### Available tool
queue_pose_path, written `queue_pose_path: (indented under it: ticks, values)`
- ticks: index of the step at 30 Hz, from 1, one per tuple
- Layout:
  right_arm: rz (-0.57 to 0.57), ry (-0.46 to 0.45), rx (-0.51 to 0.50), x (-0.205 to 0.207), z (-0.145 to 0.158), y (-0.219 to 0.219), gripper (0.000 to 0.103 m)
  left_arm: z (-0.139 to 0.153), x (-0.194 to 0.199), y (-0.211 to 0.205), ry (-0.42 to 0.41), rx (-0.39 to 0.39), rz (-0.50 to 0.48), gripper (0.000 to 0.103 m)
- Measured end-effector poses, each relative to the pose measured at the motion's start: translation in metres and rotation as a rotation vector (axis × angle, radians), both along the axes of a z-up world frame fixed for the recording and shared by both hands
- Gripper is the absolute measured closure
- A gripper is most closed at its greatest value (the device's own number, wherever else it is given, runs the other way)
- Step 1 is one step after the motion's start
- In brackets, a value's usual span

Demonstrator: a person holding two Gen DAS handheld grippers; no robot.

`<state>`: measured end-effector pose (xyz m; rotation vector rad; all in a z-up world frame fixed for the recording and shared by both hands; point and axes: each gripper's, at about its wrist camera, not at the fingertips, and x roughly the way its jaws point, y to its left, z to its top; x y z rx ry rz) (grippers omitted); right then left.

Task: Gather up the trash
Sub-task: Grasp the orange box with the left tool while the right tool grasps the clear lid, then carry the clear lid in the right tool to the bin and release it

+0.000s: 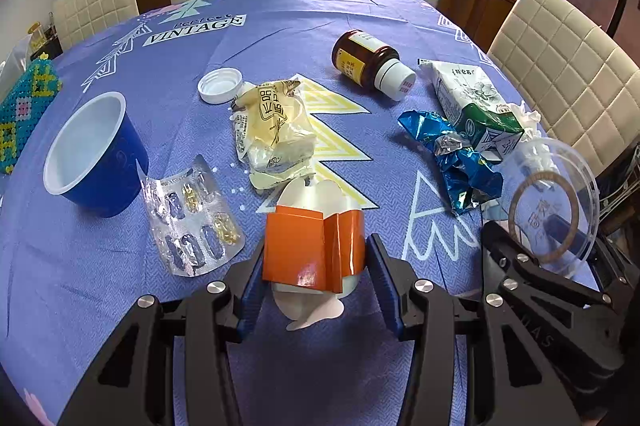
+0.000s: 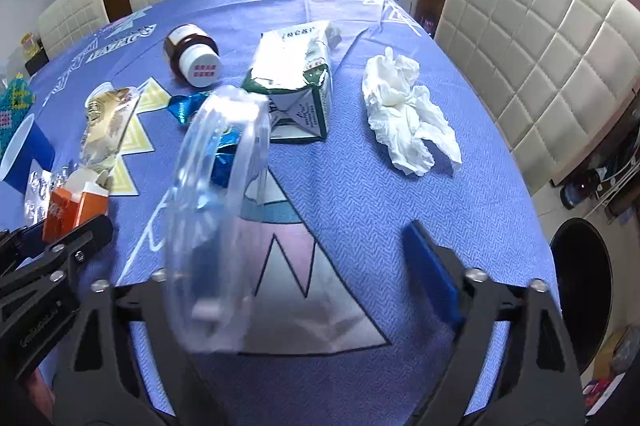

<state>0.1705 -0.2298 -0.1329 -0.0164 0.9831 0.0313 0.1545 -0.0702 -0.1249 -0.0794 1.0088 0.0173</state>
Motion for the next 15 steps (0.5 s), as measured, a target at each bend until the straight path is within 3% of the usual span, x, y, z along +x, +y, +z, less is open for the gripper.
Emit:
queue_pose_path:
  ticks: [1,4,7,15]
  values:
    - [-0.001,-0.006,0.003,-0.003,0.002,-0.001,0.064,0.001,-0.001,-0.001,-0.004,0.001,-0.003,0.057]
    - [0.007,-0.006,0.047,-0.011,0.006,-0.008,0.090,0.003,-0.003,-0.003,-0.021,0.010,-0.012,0.057]
    - [0.001,-0.006,0.097,-0.021,0.011,-0.019,0.091,0.005,-0.007,-0.007,-0.044,0.024,-0.017,0.057]
    - [-0.024,-0.051,0.091,-0.054,0.032,-0.038,0.091,0.017,-0.021,-0.028,-0.085,0.041,-0.054,0.057]
